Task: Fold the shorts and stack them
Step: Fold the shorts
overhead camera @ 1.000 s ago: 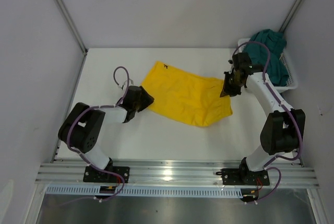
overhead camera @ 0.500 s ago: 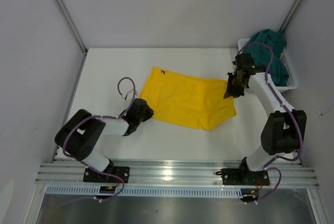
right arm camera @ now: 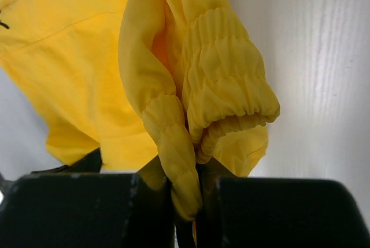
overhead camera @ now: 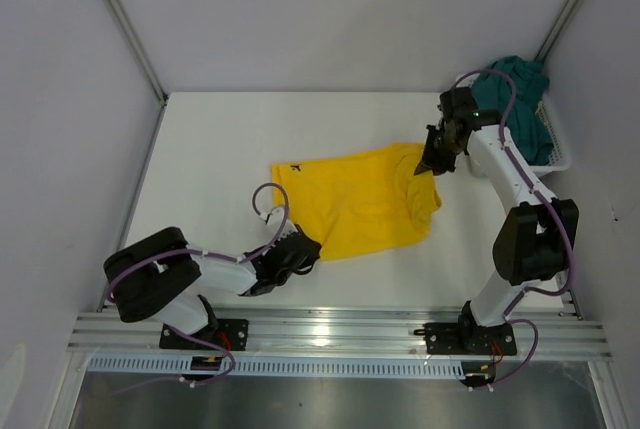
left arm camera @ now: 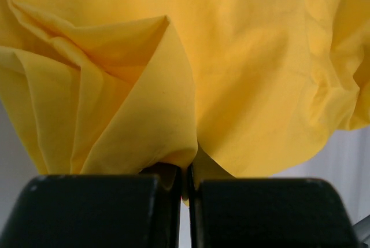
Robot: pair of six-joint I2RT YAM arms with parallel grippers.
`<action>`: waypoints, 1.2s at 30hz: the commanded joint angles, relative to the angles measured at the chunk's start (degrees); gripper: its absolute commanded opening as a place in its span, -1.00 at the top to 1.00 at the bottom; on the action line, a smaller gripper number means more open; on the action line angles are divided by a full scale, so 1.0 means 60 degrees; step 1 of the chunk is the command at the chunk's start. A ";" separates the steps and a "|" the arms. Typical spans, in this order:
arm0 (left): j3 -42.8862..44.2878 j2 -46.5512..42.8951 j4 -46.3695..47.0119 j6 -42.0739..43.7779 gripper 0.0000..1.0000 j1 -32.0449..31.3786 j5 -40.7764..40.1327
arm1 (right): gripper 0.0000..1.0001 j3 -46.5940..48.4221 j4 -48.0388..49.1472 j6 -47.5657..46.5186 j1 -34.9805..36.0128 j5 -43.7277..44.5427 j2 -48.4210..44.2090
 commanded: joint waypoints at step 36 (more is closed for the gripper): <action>-0.0694 -0.1176 -0.0961 0.0692 1.00 -0.0422 -0.1327 | 1.00 0.7734 -0.4901 0.2657 0.4005 0.1433 0.3869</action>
